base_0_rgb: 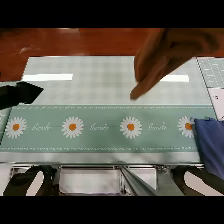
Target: Fold the shirts.
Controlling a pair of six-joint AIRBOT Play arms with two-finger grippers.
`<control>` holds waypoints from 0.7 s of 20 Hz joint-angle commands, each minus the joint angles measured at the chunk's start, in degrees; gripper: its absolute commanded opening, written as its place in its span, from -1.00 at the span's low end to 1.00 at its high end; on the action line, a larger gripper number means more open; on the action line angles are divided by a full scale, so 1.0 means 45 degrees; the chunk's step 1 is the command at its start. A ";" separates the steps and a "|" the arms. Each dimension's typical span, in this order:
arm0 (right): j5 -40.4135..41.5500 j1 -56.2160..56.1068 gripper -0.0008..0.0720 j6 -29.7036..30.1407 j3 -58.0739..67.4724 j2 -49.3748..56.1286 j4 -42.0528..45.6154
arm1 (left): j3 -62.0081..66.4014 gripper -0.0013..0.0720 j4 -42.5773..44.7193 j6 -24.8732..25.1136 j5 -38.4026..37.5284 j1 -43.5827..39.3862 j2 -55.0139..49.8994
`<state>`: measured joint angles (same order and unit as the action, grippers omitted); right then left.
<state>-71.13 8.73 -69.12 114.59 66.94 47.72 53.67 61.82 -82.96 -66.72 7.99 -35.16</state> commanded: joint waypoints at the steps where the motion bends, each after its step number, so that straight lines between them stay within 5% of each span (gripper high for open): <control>1: -0.1651 -0.1821 -0.92 0.0282 -0.1467 -0.0539 0.0238 | -0.0355 0.42 -0.0131 0.0000 0.0505 0.0005 0.0291; 7: 0.0408 -0.7699 -0.92 -0.1326 -0.6941 -0.0112 0.3672 | -0.0374 0.42 -0.0126 0.0005 0.0476 0.0005 0.0214; 10: 0.2467 -0.9253 -0.92 -0.2147 -0.9874 0.1137 0.2715 | -0.0437 0.42 -0.0131 0.0000 0.0442 0.0000 0.0214; 14: 0.4197 -1.1249 -0.92 -0.2059 -1.0477 0.3813 0.0602 | -0.1307 0.42 -0.0146 -0.0015 0.0442 -0.0471 0.0214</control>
<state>-59.20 -35.40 -77.49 71.40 77.10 56.23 50.06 61.23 -82.96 -64.66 7.09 -34.24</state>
